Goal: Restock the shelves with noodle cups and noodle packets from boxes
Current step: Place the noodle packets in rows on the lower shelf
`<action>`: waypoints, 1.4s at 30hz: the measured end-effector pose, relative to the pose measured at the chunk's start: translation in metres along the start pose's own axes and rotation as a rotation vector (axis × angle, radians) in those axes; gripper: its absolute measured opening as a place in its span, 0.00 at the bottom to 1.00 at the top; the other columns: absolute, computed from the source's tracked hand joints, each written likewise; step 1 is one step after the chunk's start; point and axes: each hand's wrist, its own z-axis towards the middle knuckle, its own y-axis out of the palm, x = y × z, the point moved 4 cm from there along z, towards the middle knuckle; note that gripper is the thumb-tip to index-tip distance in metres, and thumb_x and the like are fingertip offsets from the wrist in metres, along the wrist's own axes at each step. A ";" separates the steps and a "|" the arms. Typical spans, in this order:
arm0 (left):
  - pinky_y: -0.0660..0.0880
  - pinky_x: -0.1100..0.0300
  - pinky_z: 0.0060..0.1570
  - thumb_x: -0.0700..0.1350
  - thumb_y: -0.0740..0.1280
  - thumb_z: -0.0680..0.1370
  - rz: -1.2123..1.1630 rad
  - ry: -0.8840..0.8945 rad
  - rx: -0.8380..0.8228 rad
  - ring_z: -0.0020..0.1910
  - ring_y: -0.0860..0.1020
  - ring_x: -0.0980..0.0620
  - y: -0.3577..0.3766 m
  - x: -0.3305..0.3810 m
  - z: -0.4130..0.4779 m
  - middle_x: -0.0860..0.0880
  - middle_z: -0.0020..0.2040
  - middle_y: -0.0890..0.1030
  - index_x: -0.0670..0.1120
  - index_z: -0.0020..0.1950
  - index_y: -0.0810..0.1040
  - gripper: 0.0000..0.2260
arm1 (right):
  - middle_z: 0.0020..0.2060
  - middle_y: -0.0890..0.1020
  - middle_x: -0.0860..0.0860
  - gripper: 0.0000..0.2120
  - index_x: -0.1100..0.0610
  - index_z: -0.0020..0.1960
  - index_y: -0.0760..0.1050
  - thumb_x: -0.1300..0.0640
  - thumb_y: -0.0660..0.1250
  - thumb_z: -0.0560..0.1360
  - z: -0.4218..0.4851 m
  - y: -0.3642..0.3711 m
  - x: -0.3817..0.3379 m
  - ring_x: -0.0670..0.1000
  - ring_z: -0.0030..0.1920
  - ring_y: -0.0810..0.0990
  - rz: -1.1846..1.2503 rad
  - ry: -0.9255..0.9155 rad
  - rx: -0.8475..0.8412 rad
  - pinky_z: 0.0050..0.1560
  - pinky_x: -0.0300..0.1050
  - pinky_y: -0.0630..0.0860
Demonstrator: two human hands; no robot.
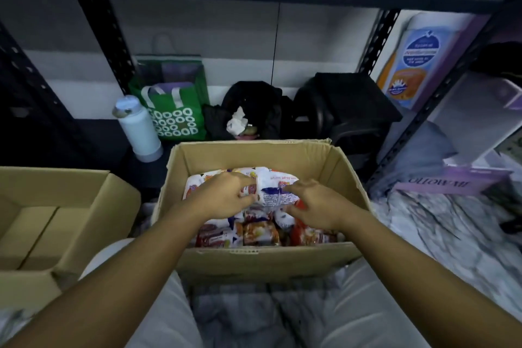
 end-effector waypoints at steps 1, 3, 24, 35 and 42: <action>0.76 0.49 0.58 0.54 0.65 0.83 -0.001 -0.019 -0.011 0.62 0.78 0.45 0.006 -0.006 0.001 0.46 0.63 0.81 0.47 0.68 0.79 0.17 | 0.71 0.74 0.54 0.37 0.51 0.78 0.66 0.31 0.55 0.76 0.002 0.010 0.004 0.57 0.72 0.69 -0.004 0.039 -0.027 0.71 0.56 0.69; 0.74 0.49 0.64 0.55 0.67 0.82 -0.011 -0.030 -0.023 0.68 0.76 0.46 0.017 -0.016 0.002 0.47 0.70 0.78 0.48 0.72 0.77 0.20 | 0.69 0.75 0.55 0.39 0.49 0.77 0.65 0.30 0.54 0.72 0.007 0.029 0.016 0.59 0.69 0.72 -0.012 0.122 -0.091 0.68 0.57 0.72; 0.68 0.57 0.40 0.52 0.69 0.81 -0.114 -0.097 0.087 0.48 0.80 0.45 0.061 -0.034 0.056 0.46 0.50 0.82 0.56 0.81 0.59 0.31 | 0.60 0.80 0.58 0.20 0.52 0.68 0.74 0.49 0.71 0.78 0.035 0.075 0.079 0.61 0.58 0.80 0.033 0.453 -0.097 0.58 0.51 0.77; 0.73 0.54 0.56 0.49 0.68 0.83 -0.278 -0.090 0.057 0.64 0.78 0.43 0.053 -0.028 0.044 0.43 0.74 0.74 0.51 0.82 0.61 0.30 | 0.41 0.82 0.58 0.11 0.53 0.58 0.73 0.57 0.64 0.76 -0.022 0.023 0.065 0.65 0.41 0.81 -0.108 0.292 0.276 0.35 0.51 0.72; 0.76 0.49 0.60 0.53 0.68 0.82 -0.362 -0.084 0.199 0.58 0.78 0.48 0.039 -0.017 0.038 0.48 0.69 0.74 0.51 0.74 0.71 0.21 | 0.41 0.84 0.53 0.03 0.55 0.52 0.76 0.60 0.68 0.79 -0.074 -0.003 0.056 0.59 0.40 0.82 0.169 0.251 0.695 0.35 0.50 0.74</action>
